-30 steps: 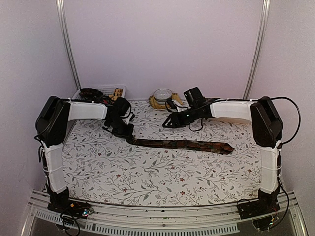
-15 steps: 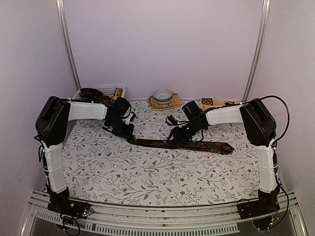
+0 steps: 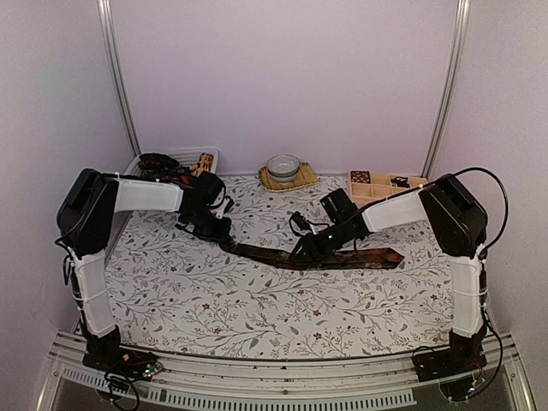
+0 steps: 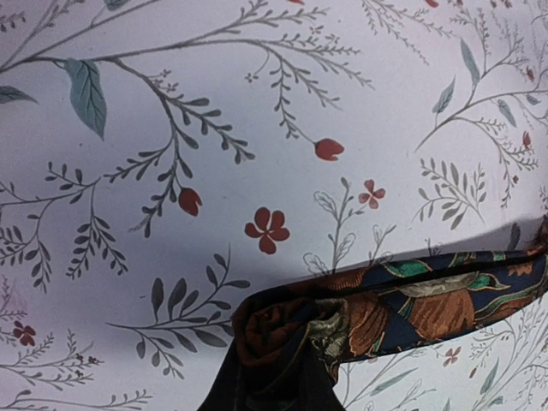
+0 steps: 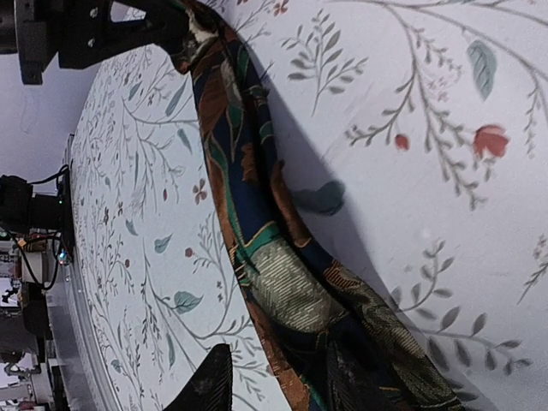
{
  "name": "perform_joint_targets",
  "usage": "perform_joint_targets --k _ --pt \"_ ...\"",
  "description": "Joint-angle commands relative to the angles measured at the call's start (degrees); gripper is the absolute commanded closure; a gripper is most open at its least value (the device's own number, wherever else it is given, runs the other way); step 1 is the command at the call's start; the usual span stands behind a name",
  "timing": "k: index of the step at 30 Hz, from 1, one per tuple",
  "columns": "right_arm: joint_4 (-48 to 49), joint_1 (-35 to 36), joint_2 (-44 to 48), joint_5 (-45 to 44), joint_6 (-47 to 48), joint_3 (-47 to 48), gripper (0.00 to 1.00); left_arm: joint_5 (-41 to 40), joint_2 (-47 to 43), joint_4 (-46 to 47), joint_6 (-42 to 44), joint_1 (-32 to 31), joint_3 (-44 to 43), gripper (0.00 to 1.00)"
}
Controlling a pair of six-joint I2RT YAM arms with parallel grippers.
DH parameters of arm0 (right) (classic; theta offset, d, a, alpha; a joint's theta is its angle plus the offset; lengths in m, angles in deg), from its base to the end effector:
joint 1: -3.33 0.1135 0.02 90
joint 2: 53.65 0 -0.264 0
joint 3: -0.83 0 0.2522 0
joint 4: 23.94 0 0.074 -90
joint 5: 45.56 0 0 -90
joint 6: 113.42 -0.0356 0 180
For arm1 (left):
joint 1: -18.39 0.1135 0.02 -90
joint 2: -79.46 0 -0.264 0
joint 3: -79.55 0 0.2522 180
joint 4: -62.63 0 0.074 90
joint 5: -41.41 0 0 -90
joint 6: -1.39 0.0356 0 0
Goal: Roll the ties
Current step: Roll the tie at the center of the board.
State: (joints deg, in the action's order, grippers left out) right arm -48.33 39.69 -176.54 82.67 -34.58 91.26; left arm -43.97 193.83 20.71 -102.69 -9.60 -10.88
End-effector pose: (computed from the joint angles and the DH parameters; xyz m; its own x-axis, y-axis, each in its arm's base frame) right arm 0.3348 0.2738 0.1145 -0.8044 -0.4034 -0.4362 -0.5938 0.5199 0.6141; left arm 0.3556 -0.1922 0.1517 -0.9025 0.2050 -0.3788 0.2859 0.9429 -0.1708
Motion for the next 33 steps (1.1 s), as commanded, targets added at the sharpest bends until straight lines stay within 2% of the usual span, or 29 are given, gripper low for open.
perform_joint_targets --k 1,8,13,20,26,33 --pt "-7.9 3.5 2.6 -4.1 -5.5 -9.2 0.63 -3.9 -3.6 -3.0 -2.7 -0.6 2.0 1.00" --pt "-1.1 4.8 15.8 -11.0 -18.0 -20.3 0.61 -13.7 -3.5 -5.7 -4.9 -2.6 2.6 1.00" --pt "5.4 5.7 20.5 -11.7 -25.2 -23.1 0.59 -20.4 -2.2 -6.5 -5.8 -6.7 1.6 1.00" --pt "5.3 5.7 22.0 -14.4 -26.3 -19.3 0.58 -35.4 2.3 -11.7 -8.0 -13.2 -1.9 1.00" --pt "4.2 5.5 22.8 -16.0 -25.9 -17.6 0.58 -49.2 6.0 -20.2 -11.3 -18.4 -6.6 1.00" --pt "5.3 2.7 24.8 -15.6 -26.6 -19.4 0.56 -57.3 13.0 -29.3 -14.9 -22.6 -13.2 1.00"
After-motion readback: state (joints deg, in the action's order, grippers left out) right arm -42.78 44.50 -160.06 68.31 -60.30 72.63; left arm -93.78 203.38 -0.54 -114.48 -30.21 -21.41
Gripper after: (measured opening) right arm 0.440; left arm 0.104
